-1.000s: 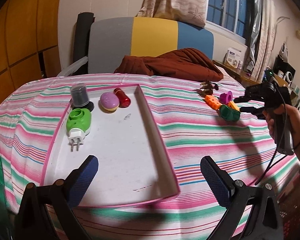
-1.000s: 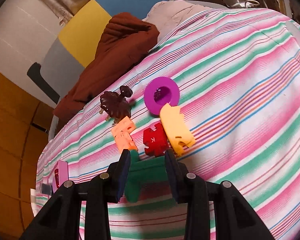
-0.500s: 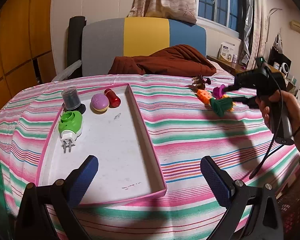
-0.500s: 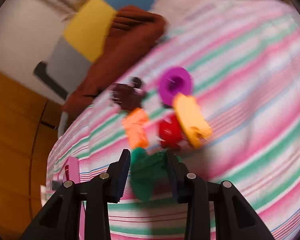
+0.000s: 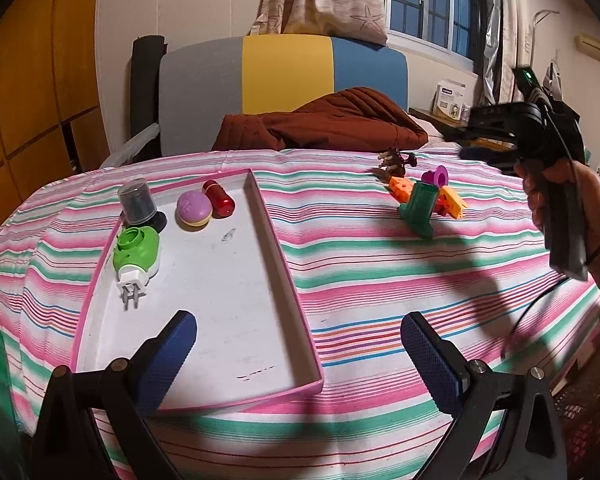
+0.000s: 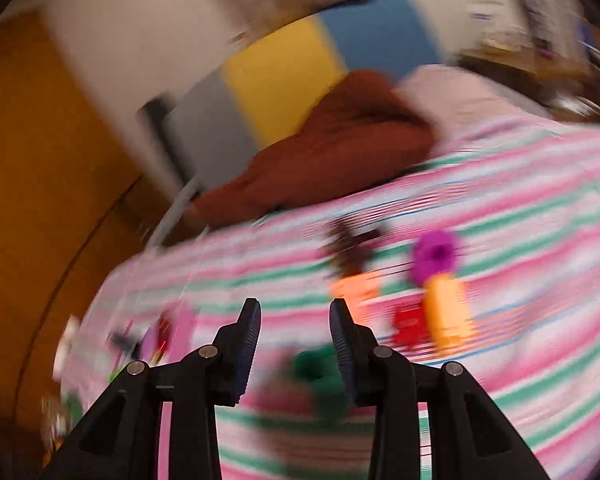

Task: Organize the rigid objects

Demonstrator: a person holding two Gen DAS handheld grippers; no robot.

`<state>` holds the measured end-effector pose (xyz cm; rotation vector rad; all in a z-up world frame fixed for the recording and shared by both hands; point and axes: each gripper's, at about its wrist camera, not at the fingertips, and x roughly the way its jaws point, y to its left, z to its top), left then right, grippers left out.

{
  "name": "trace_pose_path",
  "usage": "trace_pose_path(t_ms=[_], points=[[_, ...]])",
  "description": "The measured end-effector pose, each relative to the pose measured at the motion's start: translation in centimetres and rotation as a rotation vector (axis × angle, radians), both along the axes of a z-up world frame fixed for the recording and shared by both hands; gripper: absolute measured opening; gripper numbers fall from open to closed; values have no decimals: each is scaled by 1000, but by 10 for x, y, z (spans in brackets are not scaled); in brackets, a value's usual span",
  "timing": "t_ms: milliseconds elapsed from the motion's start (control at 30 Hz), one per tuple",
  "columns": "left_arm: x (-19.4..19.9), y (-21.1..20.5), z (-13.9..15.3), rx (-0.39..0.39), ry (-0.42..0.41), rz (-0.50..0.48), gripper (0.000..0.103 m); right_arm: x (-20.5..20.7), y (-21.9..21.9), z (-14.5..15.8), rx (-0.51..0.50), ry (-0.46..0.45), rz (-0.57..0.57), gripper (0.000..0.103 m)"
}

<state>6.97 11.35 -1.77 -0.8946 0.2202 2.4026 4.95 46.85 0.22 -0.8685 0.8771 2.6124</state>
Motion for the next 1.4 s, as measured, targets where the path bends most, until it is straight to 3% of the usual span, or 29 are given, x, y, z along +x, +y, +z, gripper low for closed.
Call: trace_pose_path(t_ms=[100, 200, 500, 600, 733, 800, 1033, 1400], points=[[-1, 4, 0, -2, -9, -5, 103, 14, 38, -10, -5, -81, -191, 36], [-1, 10, 0, -2, -11, -14, 103, 12, 61, -25, 2, -175, -232, 36], [2, 23, -1, -31, -8, -44, 103, -38, 52, -68, 56, -350, -52, 35], [3, 26, -1, -40, -6, -51, 103, -41, 56, -76, 66, -360, -35, 35], [2, 33, -2, -43, -11, -58, 103, -36, 69, -82, -41, -318, -53, 33], [0, 39, -3, -40, -21, -65, 103, -32, 74, -84, -79, -329, -61, 27], [-8, 78, -2, -41, -10, -107, 103, -16, 65, -78, -63, -472, -83, 26], [-57, 175, -22, -85, -56, -107, 103, -14, 60, -84, -20, -466, -32, 26]])
